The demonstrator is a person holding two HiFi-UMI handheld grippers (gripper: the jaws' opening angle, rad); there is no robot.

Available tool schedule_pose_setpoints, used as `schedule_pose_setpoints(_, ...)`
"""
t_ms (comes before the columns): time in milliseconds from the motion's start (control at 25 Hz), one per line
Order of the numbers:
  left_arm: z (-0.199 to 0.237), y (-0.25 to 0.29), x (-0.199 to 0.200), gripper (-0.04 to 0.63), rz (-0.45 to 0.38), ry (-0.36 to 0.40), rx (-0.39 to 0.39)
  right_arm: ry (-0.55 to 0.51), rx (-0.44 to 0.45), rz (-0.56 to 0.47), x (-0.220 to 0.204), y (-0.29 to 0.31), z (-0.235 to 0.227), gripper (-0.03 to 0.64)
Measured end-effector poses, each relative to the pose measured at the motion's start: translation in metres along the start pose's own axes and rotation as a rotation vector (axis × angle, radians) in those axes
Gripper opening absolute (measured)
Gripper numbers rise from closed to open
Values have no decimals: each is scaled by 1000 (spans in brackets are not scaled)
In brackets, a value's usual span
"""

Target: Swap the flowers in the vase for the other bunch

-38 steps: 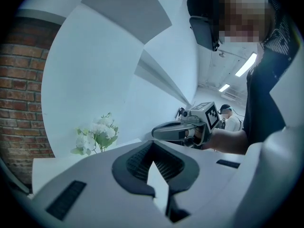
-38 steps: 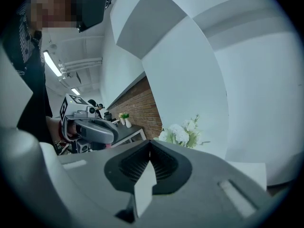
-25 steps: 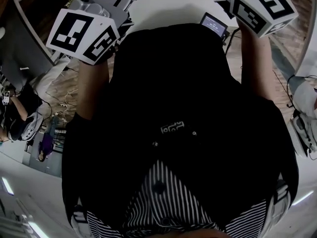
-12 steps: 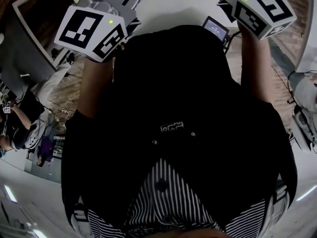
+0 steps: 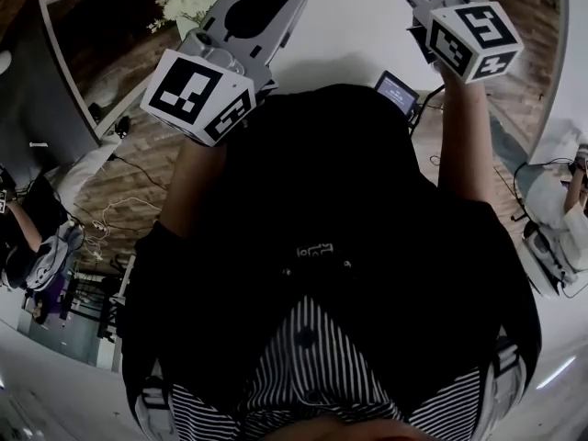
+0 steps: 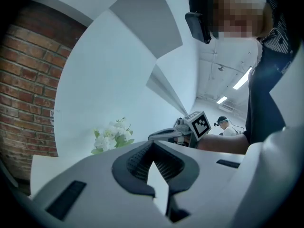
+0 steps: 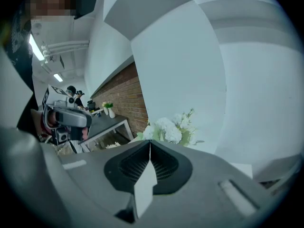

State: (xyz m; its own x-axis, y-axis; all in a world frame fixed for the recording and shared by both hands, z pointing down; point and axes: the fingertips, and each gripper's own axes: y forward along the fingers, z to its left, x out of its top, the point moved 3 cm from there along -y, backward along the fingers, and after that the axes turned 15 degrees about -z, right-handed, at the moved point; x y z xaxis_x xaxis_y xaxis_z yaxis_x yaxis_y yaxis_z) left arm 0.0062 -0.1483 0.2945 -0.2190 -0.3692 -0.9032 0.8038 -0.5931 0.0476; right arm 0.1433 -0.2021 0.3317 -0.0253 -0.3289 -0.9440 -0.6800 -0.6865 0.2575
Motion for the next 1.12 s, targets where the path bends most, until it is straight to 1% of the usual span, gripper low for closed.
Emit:
schedule_pose_setpoints(40, 0, 0, 0, 6, -13, -3, 5, -23, 3, 23, -2, 2, -3, 7)
schedule_pose_setpoints(80, -1, 0, -2, 7, -23, -9, 8, -35, 6, 39, -4, 2, -5, 24)
schedule_pose_setpoints(120, -3, 0, -6, 6, -29, -16, 12, -30, 7, 45, -7, 1, -8, 37)
schedule_pose_setpoints(200, -7, 1, -14, 6, -43, -27, 18, 22, 7, 41, -17, 0, -14, 93)
schedule_pose_setpoints(280, -9, -3, -15, 6, -66, -30, 29, 78, 4, 44, -31, 6, -21, 167)
schedule_pose_setpoints(400, -1, -17, -12, 7, -77, -33, 64, 115, -17, 92, -61, 22, -31, 223)
schedule_pose_setpoints(480, 11, -29, -11, 6, -77, -37, 107, 148, -42, 122, -82, 31, -40, 252)
schedule_pose_setpoints(600, 25, -44, -8, 6, -83, -45, 168, 226, -73, 97, -96, 39, -54, 261)
schedule_pose_setpoints(720, 34, -56, -8, 7, -75, -21, 179, 281, -77, 73, -103, 55, -58, 270)
schedule_pose_setpoints(880, 44, -58, -8, 7, -74, -34, 198, 257, -97, 65, -115, 75, -65, 270)
schedule_pose_setpoints(1000, 43, -56, -8, 6, -70, -36, 201, 269, -97, 23, -116, 84, -67, 270)
schedule_pose_setpoints(1120, 44, -62, -12, 7, -80, -42, 208, 247, -120, -3, -117, 88, -66, 262)
